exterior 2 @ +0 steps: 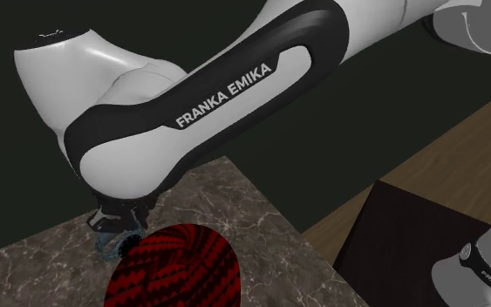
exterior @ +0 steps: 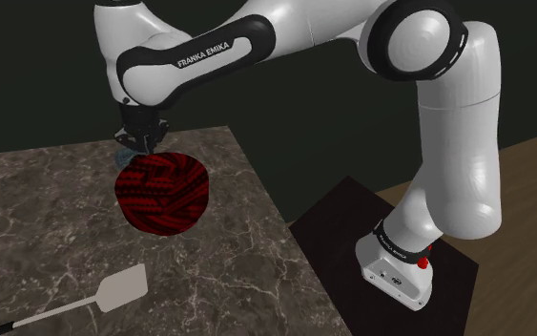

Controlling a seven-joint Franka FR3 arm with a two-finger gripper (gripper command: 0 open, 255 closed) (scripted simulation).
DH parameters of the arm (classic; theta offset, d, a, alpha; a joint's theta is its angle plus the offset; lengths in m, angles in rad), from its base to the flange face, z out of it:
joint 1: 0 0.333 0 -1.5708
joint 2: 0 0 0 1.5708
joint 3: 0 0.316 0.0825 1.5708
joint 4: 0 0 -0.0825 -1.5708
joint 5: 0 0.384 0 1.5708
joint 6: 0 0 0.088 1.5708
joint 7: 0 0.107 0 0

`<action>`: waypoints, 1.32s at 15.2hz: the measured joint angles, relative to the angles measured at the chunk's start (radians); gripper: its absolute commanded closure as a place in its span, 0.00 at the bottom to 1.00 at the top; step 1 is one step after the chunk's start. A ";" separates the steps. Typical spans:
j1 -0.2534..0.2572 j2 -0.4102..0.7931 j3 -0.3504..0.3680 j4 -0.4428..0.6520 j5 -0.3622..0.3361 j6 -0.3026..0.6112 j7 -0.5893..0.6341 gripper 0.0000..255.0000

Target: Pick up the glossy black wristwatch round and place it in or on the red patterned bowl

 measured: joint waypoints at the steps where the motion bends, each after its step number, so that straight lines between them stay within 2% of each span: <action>1: -0.001 -0.005 0.001 0.007 0.002 -0.011 -0.002 1.00; 11: -0.004 -0.057 0.012 0.061 0.020 -0.117 -0.014 1.00; 20: 0.002 -0.076 0.017 0.155 0.029 -0.227 -0.023 1.00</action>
